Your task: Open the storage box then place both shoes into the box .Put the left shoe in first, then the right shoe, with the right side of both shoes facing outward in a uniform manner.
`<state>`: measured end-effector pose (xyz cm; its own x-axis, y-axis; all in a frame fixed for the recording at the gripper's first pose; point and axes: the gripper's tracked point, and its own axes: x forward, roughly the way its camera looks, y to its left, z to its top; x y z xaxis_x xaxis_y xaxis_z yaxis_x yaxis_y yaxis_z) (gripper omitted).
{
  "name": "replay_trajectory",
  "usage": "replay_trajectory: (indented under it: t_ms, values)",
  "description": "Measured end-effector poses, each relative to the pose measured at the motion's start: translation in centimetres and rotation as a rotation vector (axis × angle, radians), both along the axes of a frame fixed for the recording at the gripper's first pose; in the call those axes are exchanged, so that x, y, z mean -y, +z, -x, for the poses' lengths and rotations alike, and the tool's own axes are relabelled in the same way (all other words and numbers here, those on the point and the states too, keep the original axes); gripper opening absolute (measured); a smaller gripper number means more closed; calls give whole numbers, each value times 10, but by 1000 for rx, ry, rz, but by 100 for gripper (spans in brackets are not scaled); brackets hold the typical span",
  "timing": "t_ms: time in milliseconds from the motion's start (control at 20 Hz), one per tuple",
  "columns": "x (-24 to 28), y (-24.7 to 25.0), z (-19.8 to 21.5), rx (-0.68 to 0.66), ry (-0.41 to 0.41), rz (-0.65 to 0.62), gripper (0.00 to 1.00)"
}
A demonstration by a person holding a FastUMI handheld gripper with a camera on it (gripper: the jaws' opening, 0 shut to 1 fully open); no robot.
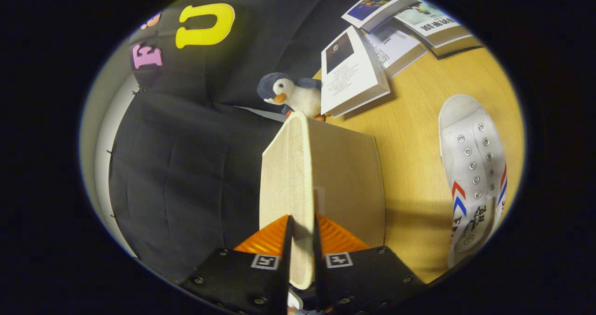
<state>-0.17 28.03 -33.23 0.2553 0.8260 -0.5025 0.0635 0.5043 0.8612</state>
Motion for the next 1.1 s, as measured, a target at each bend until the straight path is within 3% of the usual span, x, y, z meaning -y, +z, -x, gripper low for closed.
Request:
replay_trajectory:
  t_ms: [50, 150, 250, 700, 1100]
  values:
    - [-1, 7, 0, -9, 11, -27, 17]
    - [-2, 15, -1, 25, 36, -32, 17]
    - [1, 25, -1, 55, 54, -2, 3]
    - [-50, 117, -2, 223, 156, -18, 3]
    - [-120, 156, 2, 293, 250, -44, 7]
